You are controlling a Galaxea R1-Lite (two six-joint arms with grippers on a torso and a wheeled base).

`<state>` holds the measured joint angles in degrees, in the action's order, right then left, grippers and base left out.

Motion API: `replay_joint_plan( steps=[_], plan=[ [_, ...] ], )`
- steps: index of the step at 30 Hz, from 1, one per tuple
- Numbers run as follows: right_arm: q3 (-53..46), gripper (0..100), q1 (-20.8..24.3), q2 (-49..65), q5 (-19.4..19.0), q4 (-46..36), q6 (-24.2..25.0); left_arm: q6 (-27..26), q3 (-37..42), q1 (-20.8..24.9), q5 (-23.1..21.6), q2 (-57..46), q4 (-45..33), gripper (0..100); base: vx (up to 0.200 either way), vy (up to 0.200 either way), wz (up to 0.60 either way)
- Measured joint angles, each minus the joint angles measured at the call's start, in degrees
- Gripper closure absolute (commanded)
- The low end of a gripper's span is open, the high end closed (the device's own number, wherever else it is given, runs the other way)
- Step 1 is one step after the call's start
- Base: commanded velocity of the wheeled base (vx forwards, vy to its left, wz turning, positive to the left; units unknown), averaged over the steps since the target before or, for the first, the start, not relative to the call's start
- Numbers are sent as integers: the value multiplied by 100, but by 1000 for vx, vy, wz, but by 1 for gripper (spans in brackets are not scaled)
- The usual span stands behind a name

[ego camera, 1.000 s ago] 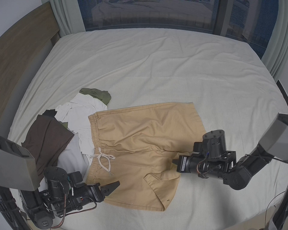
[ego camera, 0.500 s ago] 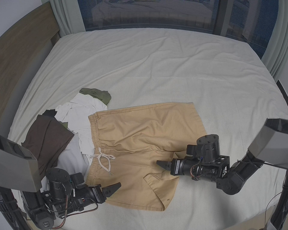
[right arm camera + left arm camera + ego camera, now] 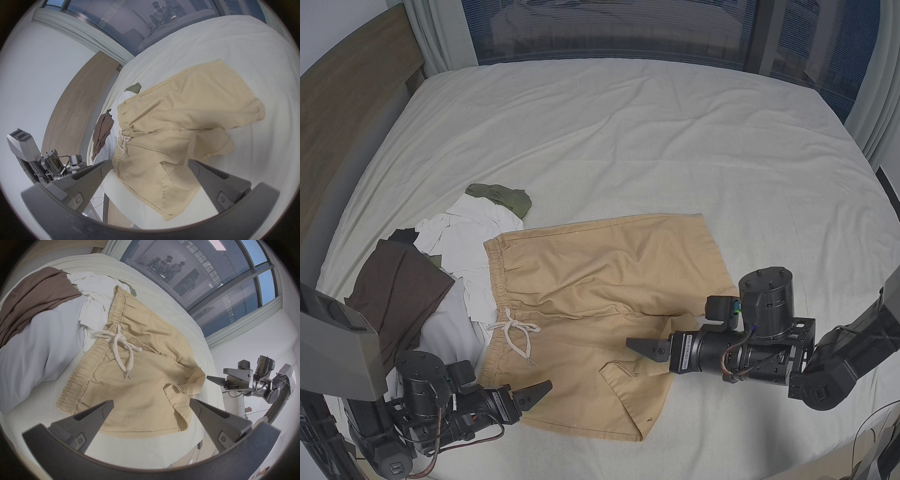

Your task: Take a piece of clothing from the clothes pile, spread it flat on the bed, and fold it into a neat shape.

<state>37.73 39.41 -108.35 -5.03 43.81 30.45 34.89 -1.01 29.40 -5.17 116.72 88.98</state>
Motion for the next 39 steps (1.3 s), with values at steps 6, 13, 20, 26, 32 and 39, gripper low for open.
replay_joint_plan(
  steps=[6, 13, 20, 26, 32, 39],
  plan=[
    [284, 0, -68, -571, -21, 457, 9, 6, 0, -11, 13, -2, 0, 0, 0, 0, 0],
    [278, 0, -132, -675, -16, 488, 44, 48, 0, -20, 68, -11, 0, 0, 0, 0, 0],
    [-50, 0, -491, 391, -18, -189, 122, 68, 0, -16, 112, 17, 0, 0, 0, 0, 0],
    [-614, 0, -946, 1237, -9, -790, 154, 72, 0, -16, 235, 22, 0, 0, 0, 0, 0],
    [-902, 0, -1176, 1169, -2, -829, 245, 74, 0, 0, 354, 22, 0, 0, 0, 0, 0],
    [-813, 0, -1270, 592, -2, -780, 890, 72, 0, 11, 389, 20, -2, 0, 0, 0, 0]
  ],
)
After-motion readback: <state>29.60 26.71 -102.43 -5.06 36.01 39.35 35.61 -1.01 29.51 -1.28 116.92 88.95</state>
